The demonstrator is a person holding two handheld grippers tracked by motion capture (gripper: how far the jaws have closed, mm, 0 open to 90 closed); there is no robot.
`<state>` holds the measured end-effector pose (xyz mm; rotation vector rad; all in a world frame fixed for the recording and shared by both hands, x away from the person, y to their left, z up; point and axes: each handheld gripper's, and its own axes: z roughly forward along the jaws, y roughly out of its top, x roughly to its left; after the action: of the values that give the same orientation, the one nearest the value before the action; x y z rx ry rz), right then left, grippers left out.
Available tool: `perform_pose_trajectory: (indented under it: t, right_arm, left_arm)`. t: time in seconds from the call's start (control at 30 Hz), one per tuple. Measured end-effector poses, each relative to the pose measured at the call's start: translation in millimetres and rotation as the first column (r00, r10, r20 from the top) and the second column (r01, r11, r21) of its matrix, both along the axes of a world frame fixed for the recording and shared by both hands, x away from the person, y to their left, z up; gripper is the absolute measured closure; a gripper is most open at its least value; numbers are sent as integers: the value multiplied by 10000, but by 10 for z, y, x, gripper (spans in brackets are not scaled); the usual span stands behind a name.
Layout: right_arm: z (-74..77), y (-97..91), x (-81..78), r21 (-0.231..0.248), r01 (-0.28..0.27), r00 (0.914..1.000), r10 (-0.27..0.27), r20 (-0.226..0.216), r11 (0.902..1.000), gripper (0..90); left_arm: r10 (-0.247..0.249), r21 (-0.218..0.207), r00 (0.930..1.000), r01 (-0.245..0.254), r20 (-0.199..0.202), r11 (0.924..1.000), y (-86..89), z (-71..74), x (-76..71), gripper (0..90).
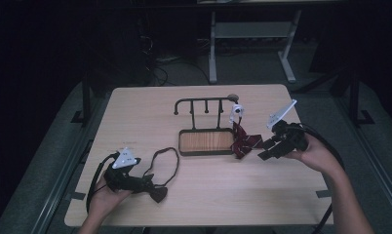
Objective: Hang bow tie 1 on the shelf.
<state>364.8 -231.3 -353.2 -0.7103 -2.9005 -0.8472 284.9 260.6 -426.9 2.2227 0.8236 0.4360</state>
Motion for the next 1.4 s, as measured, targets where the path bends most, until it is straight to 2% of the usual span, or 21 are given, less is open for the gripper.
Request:
perform_pose_trajectory:
  t: [0.17, 0.43, 0.5, 0.8, 0.9, 0.93, 1.03, 1.2, 1.4]
  right_arm:
    - [-71, -31, -62, 159, 53, 10000, -53, 19, 9999, 498]
    - [-180, -57, -177, 144, 118, 9999, -118, 2, 9998, 473]
    - [-194, -61, -188, 177, 127, 9999, -127, 9, 9998, 467]
    - [-329, -107, -330, 377, 429, 9991, -428, -43, 9984, 443]
    - [-356, -113, -351, 322, 455, 9990, -455, -6, 9984, 439]
    - [-375, -114, -376, 303, 486, 9988, -487, 39, 9984, 432]
    - [-387, -110, -399, 348, 484, 9987, -488, 107, 9982, 417]
    - [-432, -100, -437, 314, 476, 9986, -483, 220, 9984, 417]
    - [-490, -86, -475, 235, 514, 9983, -520, 253, 9984, 411]
  left_arm:
    - [-10, -5, 10000, 10, -49, 10000, -1, -3, 8, 238]
    - [-36, -6, 10000, 36, 5, 10000, -14, 7, 13, 238]
    - [-85, 140, 10000, 86, -35, 9999, -20, 12, 16, 238]
    - [-210, 91, 9996, 212, -173, 9997, -71, 61, 51, 233]
    - [-215, -49, 9995, 213, -253, 9998, -73, 70, 62, 230]
    - [-265, 65, 9993, 267, -259, 9996, -77, 77, 78, 230]
    - [-286, 12, 9990, 286, -346, 9996, -88, 85, 86, 224]
    - [-482, 161, 9981, 488, -373, 9987, -116, 138, 119, 221]
    - [-433, 94, 9981, 438, -443, 9990, -101, 123, 152, 211]
